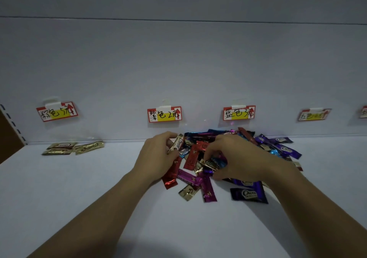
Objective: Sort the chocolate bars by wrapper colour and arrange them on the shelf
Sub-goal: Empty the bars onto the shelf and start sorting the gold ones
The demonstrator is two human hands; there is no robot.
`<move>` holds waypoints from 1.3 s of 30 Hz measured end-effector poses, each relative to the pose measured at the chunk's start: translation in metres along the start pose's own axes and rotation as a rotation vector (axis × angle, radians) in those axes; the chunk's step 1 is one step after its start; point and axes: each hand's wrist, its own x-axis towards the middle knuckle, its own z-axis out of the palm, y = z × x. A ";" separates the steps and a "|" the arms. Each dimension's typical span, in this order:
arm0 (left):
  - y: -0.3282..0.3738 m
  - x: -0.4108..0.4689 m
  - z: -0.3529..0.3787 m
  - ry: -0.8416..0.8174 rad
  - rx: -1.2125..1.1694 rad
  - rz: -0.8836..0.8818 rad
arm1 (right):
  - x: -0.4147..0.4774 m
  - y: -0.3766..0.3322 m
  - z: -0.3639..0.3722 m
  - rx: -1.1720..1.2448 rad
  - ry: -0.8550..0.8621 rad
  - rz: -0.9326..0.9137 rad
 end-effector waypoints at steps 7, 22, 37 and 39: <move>0.000 -0.004 -0.009 -0.057 -0.011 -0.037 | -0.003 0.013 -0.004 0.091 0.045 0.037; -0.002 -0.005 -0.021 -0.029 -0.048 -0.061 | -0.003 0.018 -0.004 0.042 0.143 0.030; -0.021 -0.015 -0.063 0.074 0.024 0.057 | 0.001 -0.011 0.006 0.344 0.326 0.049; -0.047 -0.022 -0.083 0.106 0.140 0.060 | 0.011 -0.032 0.007 0.314 0.345 0.001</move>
